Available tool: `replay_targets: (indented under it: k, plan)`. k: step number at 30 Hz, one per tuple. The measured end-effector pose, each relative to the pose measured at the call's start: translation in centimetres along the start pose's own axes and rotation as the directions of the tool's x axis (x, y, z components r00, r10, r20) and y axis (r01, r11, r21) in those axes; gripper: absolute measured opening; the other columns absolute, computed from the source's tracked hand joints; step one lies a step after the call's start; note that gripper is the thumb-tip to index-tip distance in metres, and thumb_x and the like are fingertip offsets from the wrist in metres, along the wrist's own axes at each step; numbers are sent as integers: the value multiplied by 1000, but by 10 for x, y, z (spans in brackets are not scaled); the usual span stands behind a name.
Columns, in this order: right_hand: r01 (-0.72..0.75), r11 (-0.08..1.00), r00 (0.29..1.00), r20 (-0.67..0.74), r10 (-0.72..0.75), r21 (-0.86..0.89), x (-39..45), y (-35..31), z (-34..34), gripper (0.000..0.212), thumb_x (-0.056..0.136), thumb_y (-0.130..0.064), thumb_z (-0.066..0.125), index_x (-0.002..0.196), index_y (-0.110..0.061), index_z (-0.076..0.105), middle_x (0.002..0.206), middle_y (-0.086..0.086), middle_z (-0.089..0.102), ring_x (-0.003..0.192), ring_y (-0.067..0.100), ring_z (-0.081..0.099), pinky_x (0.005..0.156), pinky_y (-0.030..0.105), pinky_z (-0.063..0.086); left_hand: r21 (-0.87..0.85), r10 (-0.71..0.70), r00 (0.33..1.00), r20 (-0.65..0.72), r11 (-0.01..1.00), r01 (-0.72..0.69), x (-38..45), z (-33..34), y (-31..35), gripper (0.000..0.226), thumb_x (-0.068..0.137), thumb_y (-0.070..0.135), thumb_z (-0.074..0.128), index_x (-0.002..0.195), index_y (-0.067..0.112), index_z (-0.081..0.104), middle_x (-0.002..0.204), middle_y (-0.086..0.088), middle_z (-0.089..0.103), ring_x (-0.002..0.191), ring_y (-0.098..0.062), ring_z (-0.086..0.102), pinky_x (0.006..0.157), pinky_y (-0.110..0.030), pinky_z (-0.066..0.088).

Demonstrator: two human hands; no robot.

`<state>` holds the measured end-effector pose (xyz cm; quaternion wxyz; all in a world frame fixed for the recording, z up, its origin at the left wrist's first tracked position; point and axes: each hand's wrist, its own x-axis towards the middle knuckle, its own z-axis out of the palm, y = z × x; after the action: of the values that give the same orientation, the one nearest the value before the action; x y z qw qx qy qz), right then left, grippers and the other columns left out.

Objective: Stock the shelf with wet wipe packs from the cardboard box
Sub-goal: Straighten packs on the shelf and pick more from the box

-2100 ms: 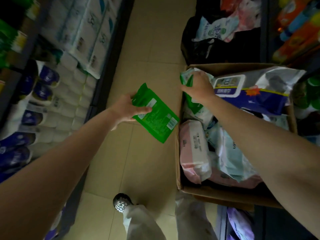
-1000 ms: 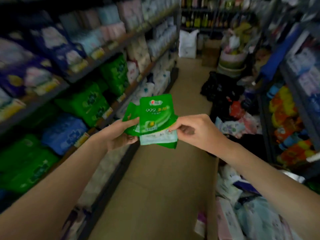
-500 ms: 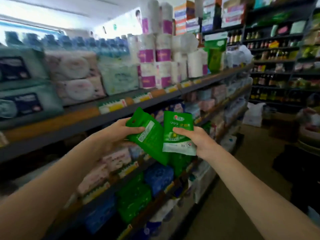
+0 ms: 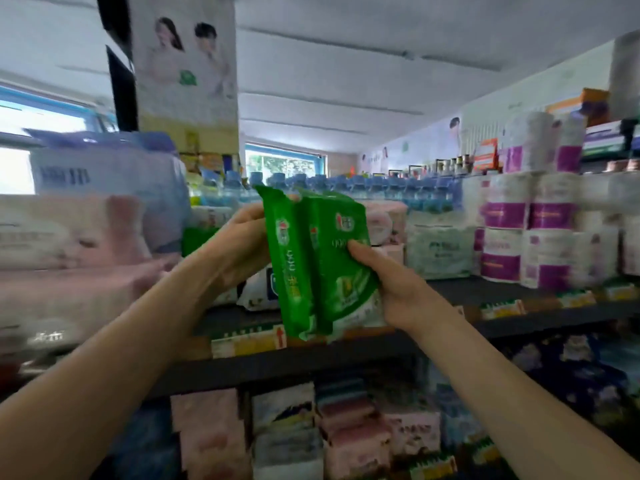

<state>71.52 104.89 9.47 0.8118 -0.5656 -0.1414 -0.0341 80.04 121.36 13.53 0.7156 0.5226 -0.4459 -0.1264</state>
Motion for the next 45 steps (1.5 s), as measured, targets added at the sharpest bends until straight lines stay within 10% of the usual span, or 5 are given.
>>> replay_targets:
  k: [12, 22, 26, 32, 45]
  plan:
    - [209, 904, 978, 65, -199, -373, 127, 10, 55, 22, 79, -18, 69, 100, -13, 64, 104, 8, 71, 88, 21, 69, 84, 33, 56, 287, -52, 946, -320, 946, 149, -18, -123, 67, 59, 66, 46, 70, 115, 18, 57, 119, -8, 62, 95, -24, 69, 68, -28, 60]
    - [372, 266, 885, 255, -389, -889, 167, 49, 68, 56, 87, -33, 61, 129, -8, 32, 120, 8, 58, 108, 21, 58, 94, 35, 48, 750, -58, 910, -412, 546, 374, 5, -132, 45, 76, 78, 8, 70, 140, 16, 28, 105, -5, 56, 75, -8, 57, 52, -10, 51]
    - [211, -108, 945, 231, -231, -971, 179, 56, 71, 80, 85, -46, 59, 139, -4, 19, 115, 15, 60, 100, 28, 61, 83, 39, 53, 856, -165, 885, -435, 227, 464, 10, -144, 35, 70, 76, 13, 73, 137, 16, 37, 131, -12, 53, 106, -25, 57, 90, -33, 50]
    - [50, -599, 984, 141, -105, -799, 184, 54, 81, 35, 91, -31, 57, 114, -6, 55, 113, 9, 61, 103, 28, 60, 68, 32, 38, 894, -85, 907, -412, -228, 385, 24, -144, 15, 50, 84, 21, 66, 129, 10, 49, 132, -11, 49, 119, -26, 51, 102, -35, 39]
    - [-36, -378, 977, 47, -209, -925, 139, 27, 58, 24, 90, -25, 53, 71, -11, 47, 69, 2, 52, 74, 26, 55, 61, 30, 41, 930, 124, 988, -96, -343, 134, -1, -96, 16, 34, 89, 9, 48, 122, 12, 54, 127, -8, 47, 115, -28, 51, 95, -40, 46]
